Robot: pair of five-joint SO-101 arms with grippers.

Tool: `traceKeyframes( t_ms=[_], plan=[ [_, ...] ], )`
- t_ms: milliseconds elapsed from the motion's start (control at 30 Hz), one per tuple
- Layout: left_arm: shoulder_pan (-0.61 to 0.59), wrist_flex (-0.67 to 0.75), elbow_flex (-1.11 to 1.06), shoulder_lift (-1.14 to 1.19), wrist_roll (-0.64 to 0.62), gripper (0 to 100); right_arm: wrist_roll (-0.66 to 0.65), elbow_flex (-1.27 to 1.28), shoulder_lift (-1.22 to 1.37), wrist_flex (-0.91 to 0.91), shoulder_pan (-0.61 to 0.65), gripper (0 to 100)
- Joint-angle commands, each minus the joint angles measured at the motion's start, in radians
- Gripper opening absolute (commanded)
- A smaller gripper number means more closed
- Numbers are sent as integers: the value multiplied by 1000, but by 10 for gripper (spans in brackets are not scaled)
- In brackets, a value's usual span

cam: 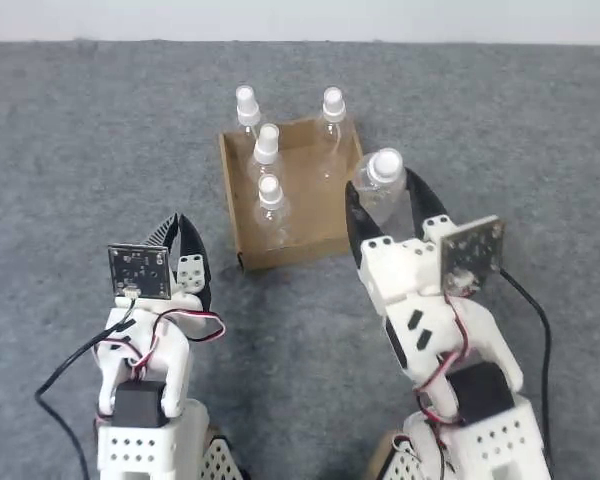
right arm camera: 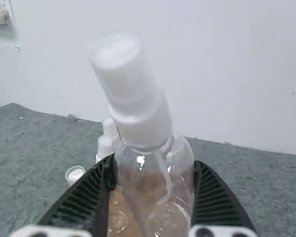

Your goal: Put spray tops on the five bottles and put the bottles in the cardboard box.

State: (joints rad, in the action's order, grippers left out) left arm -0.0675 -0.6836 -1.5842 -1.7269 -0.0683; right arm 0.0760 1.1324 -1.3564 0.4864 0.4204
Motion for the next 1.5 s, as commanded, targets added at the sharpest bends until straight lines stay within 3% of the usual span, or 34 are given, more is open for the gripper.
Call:
traceKeyframes(
  t_ms=[0,1467],
  plan=[
    [-5,38,7,-21,9,13,-5,-77,84,-77,-4,90],
    [-6,87,-24,-21,57,13,-5,-87,607,-602,-4,90]
  ],
)
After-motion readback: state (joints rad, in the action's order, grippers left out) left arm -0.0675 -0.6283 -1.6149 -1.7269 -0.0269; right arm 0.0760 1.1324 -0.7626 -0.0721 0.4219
